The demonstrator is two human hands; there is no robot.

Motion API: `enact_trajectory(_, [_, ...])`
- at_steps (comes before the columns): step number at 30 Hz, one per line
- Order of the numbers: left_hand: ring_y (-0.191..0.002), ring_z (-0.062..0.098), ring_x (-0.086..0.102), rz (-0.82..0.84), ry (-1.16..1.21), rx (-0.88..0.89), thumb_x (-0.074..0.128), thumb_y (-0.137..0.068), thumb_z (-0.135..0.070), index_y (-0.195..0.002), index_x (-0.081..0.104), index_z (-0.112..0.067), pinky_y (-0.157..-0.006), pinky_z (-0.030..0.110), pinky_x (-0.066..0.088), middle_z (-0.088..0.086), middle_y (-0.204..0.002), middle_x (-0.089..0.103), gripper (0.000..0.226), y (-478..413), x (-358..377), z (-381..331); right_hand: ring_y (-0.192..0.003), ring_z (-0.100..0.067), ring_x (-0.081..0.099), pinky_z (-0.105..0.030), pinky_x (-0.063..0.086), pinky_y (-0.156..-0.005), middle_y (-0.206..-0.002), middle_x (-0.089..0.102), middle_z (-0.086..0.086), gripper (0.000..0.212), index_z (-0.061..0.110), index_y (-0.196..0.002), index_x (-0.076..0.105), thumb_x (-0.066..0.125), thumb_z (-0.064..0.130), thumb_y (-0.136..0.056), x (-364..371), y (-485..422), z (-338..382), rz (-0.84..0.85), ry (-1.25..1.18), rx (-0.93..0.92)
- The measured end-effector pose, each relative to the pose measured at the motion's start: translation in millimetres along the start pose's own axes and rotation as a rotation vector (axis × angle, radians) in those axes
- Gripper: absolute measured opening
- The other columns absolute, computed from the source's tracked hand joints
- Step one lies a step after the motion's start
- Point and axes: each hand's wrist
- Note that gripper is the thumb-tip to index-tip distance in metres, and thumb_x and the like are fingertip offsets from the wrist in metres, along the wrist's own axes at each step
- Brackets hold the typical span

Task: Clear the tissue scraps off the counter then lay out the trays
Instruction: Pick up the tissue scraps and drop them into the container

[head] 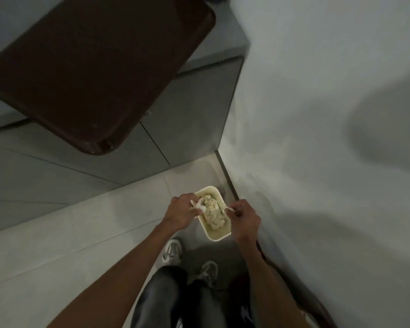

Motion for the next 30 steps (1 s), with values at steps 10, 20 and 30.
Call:
enact_trajectory(10, [-0.071,0.02,0.074,-0.077,0.084,-0.11,0.086,-0.077,-0.027,-0.09,0.076,-0.026,-0.078,0.039,0.063,0.009,-0.087,0.074,0.016,-117.0,101.4,73.2,-0.084,-0.012,0.069,-0.007,0.039,-0.063,-0.09,0.071,0.006,0.009,0.019,-0.096,0.072,0.079,0.02,-0.091,100.9,-59.8,-103.3,0.063,0.062,0.087])
enact_trajectory(20, [-0.128,0.032,0.054,0.001,-0.113,-0.126,0.073,-0.092,-0.035,-0.144,0.053,-0.02,-0.105,0.04,0.049,0.012,-0.137,0.06,0.058,-165.9,138.0,85.7,-0.113,-0.03,0.067,-0.041,0.055,-0.099,-0.12,0.072,-0.007,0.03,0.017,-0.117,0.067,0.073,0.012,-0.088,136.8,-88.7,-144.8,0.289,0.249,0.095])
enact_trajectory(30, [-0.13,0.03,0.052,-0.11,-0.215,0.004,0.052,-0.103,-0.035,-0.148,0.045,-0.024,-0.105,0.048,0.049,0.007,-0.141,0.057,0.046,-55.5,43.1,31.1,-0.106,-0.026,0.07,-0.025,0.046,-0.087,-0.116,0.074,-0.006,0.02,0.018,-0.119,0.066,0.063,0.022,-0.099,49.6,-45.8,-30.6,0.19,0.205,-0.09])
Point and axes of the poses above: each hand's wrist, its own y-axis away from the middle knuckle, its own x-axis out of the palm, z = x × y
